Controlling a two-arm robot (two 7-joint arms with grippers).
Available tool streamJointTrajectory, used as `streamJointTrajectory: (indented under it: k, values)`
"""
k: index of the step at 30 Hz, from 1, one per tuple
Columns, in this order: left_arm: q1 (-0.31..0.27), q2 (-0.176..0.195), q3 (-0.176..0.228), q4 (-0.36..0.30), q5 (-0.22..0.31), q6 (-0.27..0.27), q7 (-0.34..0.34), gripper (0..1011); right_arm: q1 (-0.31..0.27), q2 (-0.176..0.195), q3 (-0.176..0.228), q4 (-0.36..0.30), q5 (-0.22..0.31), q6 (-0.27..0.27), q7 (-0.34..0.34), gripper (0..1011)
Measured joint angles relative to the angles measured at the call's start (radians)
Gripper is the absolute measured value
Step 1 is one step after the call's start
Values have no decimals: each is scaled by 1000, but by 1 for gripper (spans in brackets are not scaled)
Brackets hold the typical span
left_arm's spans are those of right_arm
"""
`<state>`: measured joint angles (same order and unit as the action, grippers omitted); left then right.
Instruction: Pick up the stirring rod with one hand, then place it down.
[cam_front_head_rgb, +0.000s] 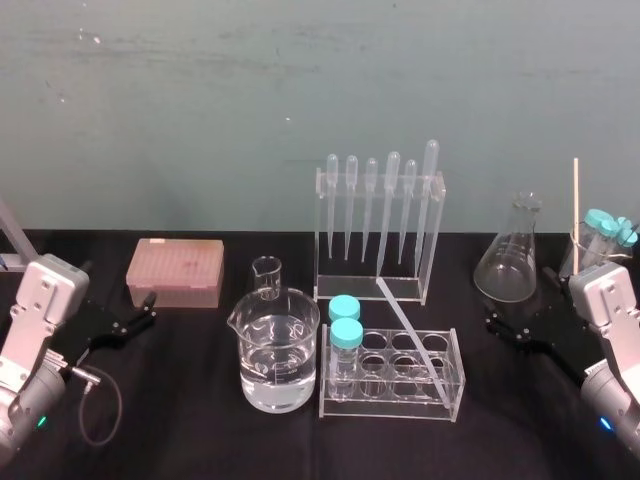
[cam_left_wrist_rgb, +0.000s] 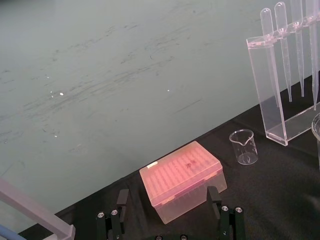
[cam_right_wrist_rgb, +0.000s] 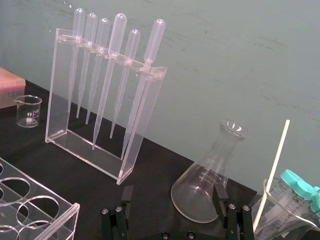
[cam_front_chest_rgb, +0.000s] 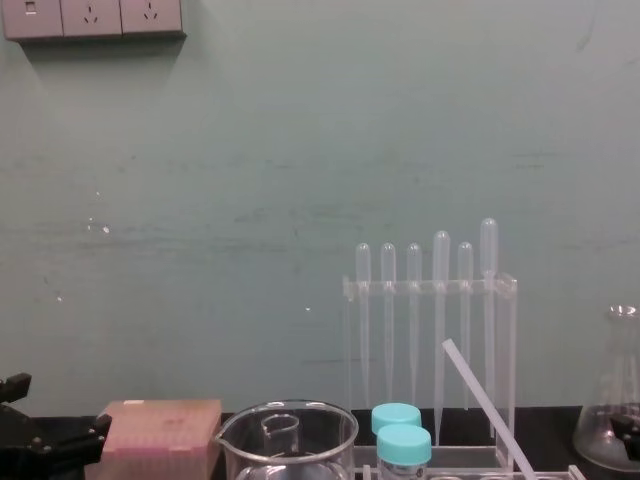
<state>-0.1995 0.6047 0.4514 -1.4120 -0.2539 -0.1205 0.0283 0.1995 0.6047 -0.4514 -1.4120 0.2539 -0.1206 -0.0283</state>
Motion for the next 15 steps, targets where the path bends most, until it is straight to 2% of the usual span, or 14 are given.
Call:
streamJointTrajectory:
  k: [4,6,11,13,15]
  values:
    - [0,0,0,0,0,0,0,1000,0,-4,7,1,-6,-5,-8,1003]
    - [0,0,0,0,0,0,0,1000,-1,-13,25,4,-17,-29,-27,1003]
    - [0,0,0,0,0,0,0,1000,-4,-21,48,5,-52,-151,-45,1003]
    - [0,0,0,0,0,0,0,1000,4,-18,48,2,-54,-236,0,1003]
    - [0,0,0,0,0,0,0,1000,12,-15,42,-1,-45,-276,43,1003]
